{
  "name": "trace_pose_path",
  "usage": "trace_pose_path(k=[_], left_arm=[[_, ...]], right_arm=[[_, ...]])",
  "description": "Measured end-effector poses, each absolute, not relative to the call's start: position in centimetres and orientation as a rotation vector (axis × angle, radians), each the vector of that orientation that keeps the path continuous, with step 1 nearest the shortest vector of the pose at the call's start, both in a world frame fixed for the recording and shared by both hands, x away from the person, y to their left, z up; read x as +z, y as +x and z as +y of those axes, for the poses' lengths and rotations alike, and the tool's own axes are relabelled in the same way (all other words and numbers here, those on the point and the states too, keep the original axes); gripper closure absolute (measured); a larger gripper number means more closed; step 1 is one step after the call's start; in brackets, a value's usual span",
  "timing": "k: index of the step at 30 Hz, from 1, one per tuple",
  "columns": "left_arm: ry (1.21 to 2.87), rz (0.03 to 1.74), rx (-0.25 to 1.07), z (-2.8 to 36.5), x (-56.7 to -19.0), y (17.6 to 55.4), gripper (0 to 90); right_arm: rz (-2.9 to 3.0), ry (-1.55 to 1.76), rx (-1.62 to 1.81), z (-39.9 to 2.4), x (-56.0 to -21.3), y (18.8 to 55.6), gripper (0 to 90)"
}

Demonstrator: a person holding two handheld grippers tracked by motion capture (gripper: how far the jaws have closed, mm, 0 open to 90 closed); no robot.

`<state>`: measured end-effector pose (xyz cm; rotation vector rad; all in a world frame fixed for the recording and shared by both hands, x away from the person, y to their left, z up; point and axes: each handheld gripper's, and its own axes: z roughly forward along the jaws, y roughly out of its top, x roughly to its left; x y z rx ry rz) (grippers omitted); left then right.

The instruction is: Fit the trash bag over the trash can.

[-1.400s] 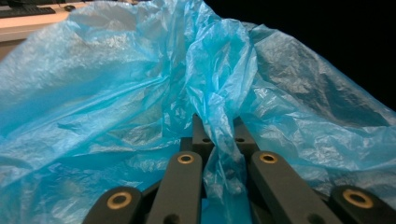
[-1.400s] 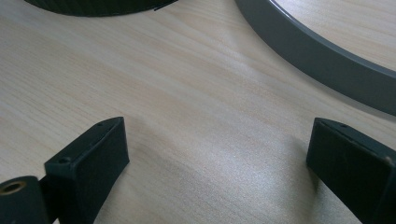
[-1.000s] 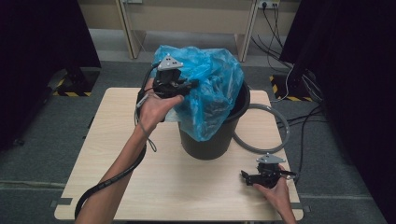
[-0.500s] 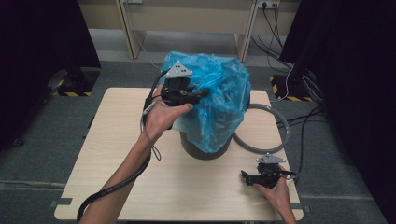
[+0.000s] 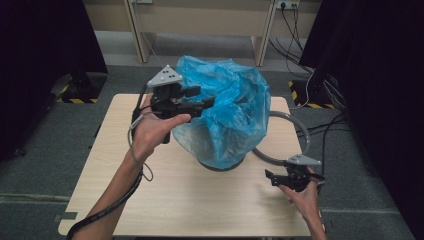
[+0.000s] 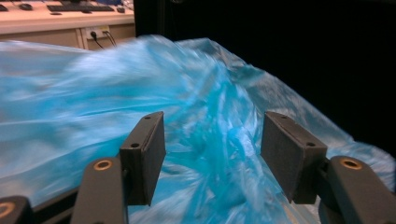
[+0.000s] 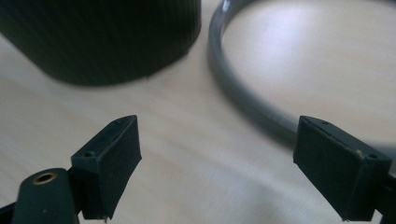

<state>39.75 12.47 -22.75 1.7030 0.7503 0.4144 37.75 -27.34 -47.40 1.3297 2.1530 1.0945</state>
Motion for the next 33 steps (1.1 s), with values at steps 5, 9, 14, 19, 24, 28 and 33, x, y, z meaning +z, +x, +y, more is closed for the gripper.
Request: trace_pose_path(k=[5,9,14,19,24,28,33], left_arm=[[1.684,0.806,0.455,15.2,-23.7,39.2,39.2],[1.639,0.881,0.452,17.6,-25.4,39.3,38.6],[1.622,0.937,0.419,19.2,-27.6,39.4,38.6],[1.652,0.959,0.381,18.9,-29.8,39.8,38.2],[1.687,0.950,0.358,17.8,-31.0,40.0,39.4],[1.708,0.943,0.354,17.2,-31.3,40.2,40.1],[1.714,0.940,0.355,17.1,-31.2,40.3,41.2]], right_arm=[[2.082,1.302,1.178,-28.1,-43.5,38.8,15.5],[2.054,1.275,1.228,-28.2,-40.5,39.7,15.6],[2.040,1.257,1.226,-28.0,-37.8,41.0,15.5],[2.018,1.252,1.269,-27.6,-35.5,42.3,16.1],[1.982,1.247,1.316,-27.2,-32.6,43.4,17.0],[1.937,1.240,1.372,-27.0,-30.1,44.2,17.2],[1.919,1.233,1.418,-26.4,-28.0,45.3,18.2]])
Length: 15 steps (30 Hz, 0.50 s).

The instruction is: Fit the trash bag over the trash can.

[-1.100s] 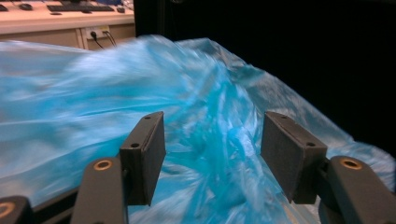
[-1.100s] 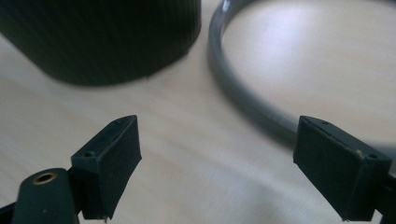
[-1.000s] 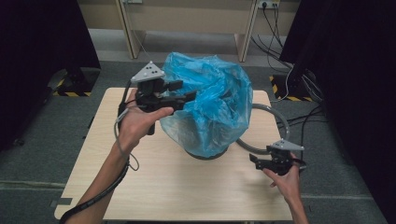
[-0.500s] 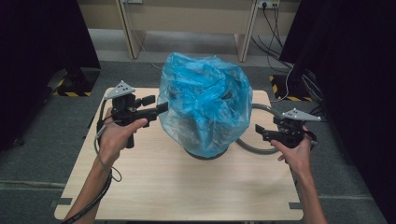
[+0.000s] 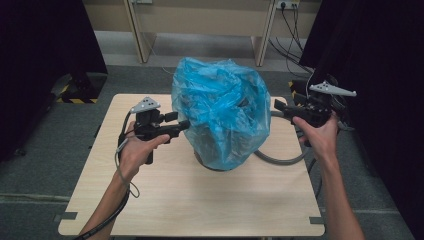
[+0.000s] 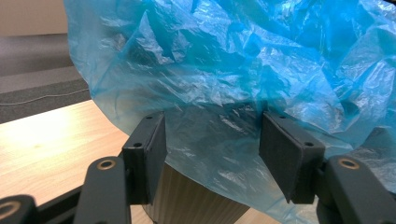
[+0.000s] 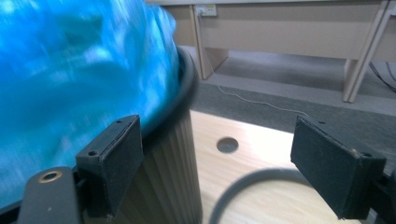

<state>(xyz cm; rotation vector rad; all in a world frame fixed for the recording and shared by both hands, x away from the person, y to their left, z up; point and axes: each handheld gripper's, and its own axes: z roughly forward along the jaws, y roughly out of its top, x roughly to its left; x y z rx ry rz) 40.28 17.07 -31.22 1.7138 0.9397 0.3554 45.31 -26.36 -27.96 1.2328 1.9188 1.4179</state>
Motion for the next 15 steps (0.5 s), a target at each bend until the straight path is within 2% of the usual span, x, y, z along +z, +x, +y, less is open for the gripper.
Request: trace_pose_path(k=[7,10,15], left_arm=[[1.720,0.936,0.357,17.1,-31.3,40.3,42.9],[1.724,0.934,0.357,17.1,-31.4,40.3,43.3],[1.717,0.935,0.351,17.2,-31.6,40.3,43.9]], right_arm=[[1.975,1.226,1.461,-24.3,-27.4,46.4,21.9],[2.018,1.212,1.433,-23.4,-28.0,46.7,27.7],[2.090,1.175,1.461,-22.6,-29.1,47.1,44.1]])
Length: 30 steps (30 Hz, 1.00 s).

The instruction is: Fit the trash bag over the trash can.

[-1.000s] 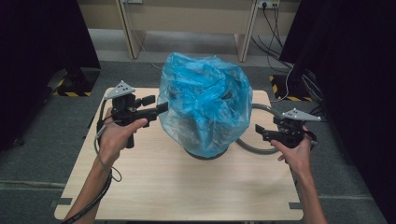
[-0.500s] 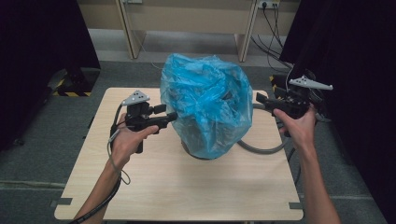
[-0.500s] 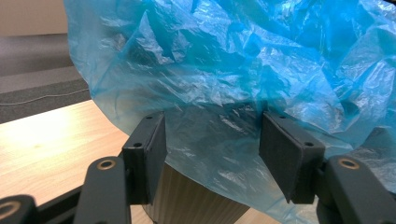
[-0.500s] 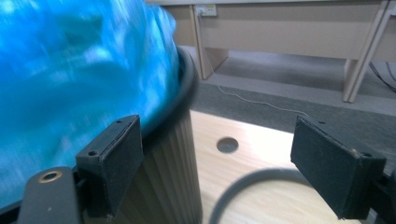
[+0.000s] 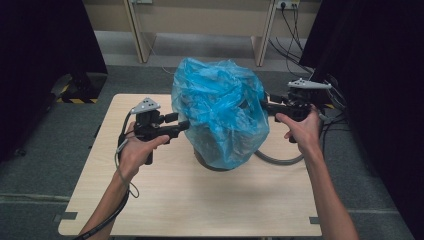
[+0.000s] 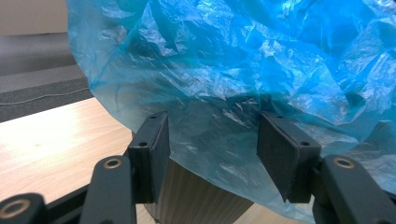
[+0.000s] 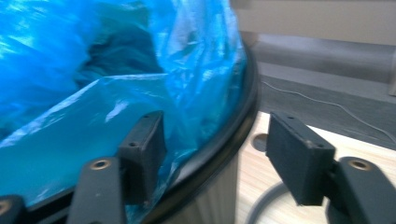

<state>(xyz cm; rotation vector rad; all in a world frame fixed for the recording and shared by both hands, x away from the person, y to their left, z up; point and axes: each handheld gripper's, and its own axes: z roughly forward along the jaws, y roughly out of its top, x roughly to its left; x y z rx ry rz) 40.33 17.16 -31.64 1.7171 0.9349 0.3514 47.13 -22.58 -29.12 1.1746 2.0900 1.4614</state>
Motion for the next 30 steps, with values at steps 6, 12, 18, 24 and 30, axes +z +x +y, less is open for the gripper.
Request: trace_pose_path(k=[6,12,18,24,30], left_arm=[[1.710,0.935,0.348,17.3,-31.9,40.3,44.8],[1.704,0.931,0.347,17.2,-32.0,40.2,46.1],[1.703,0.929,0.347,17.3,-32.1,40.2,46.4],[1.707,0.938,0.347,17.5,-32.3,40.3,46.6],[1.709,0.975,0.331,18.5,-33.2,40.8,46.6]], right_arm=[[2.062,1.103,1.446,-23.2,-28.3,46.7,71.3],[2.064,1.068,1.436,-24.5,-28.0,46.6,90.0],[2.073,1.125,1.331,-25.3,-29.5,48.1,90.0],[2.117,1.190,1.228,-25.2,-33.0,50.8,90.0],[2.138,1.225,1.190,-25.1,-36.7,51.9,81.5]])
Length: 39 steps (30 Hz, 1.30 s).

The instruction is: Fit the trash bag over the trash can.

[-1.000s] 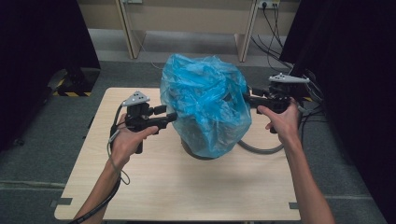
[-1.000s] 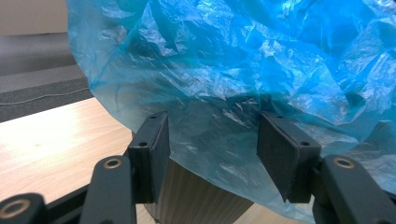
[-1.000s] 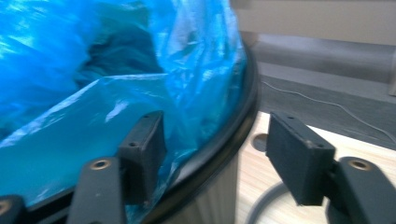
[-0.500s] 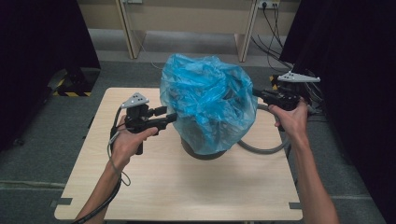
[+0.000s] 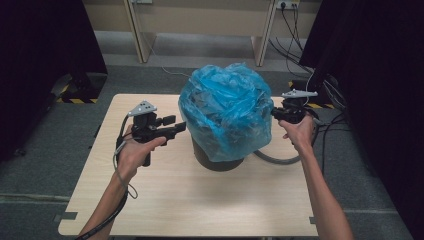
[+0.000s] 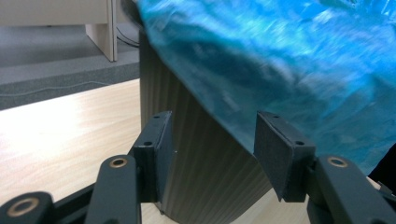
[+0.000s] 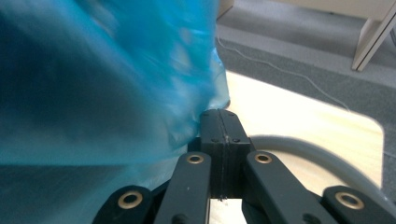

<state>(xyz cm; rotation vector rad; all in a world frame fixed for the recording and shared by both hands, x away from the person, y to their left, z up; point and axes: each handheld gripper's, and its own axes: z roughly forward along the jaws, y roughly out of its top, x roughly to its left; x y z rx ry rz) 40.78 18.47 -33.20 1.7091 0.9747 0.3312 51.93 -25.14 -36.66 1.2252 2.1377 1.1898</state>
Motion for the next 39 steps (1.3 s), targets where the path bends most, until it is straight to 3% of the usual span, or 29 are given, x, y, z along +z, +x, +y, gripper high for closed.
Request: trace_pose_path(k=[2,4,8,13,19,30,32,36,38,39], left_arm=[[1.705,0.980,0.334,18.8,-33.2,40.7,46.4],[1.698,0.987,0.341,19.3,-33.1,40.7,46.2],[1.669,0.998,0.358,20.2,-32.4,40.6,45.5],[1.617,1.009,0.362,20.7,-31.4,40.8,41.7],[1.580,1.015,0.360,20.4,-30.1,41.3,37.6],[1.553,1.050,0.331,17.8,-28.5,44.1,30.5],[1.564,1.054,0.312,17.4,-28.8,44.6,36.7],[1.568,1.065,0.364,17.4,-29.5,45.0,72.6],[1.507,1.086,0.322,18.0,-29.6,45.1,79.4],[1.498,1.088,0.300,18.2,-29.7,45.1,89.1]], right_arm=[[2.094,1.261,1.221,-25.6,-36.9,51.8,65.4],[2.050,1.291,1.250,-26.4,-36.3,51.5,55.7],[1.983,1.323,1.307,-28.6,-34.0,50.2,46.9],[1.923,1.307,1.401,-29.8,-30.9,48.2,40.7],[1.974,1.206,1.484,-27.6,-28.7,46.4,35.8],[2.012,1.163,1.481,-25.1,-27.9,46.2,35.0],[2.012,1.161,1.484,-25.1,-28.0,46.3,34.9],[2.012,1.162,1.488,-25.1,-28.1,46.2,34.6],[2.012,1.163,1.488,-25.2,-28.2,46.2,34.5],[2.010,1.164,1.488,-25.2,-28.2,46.2,34.4]])
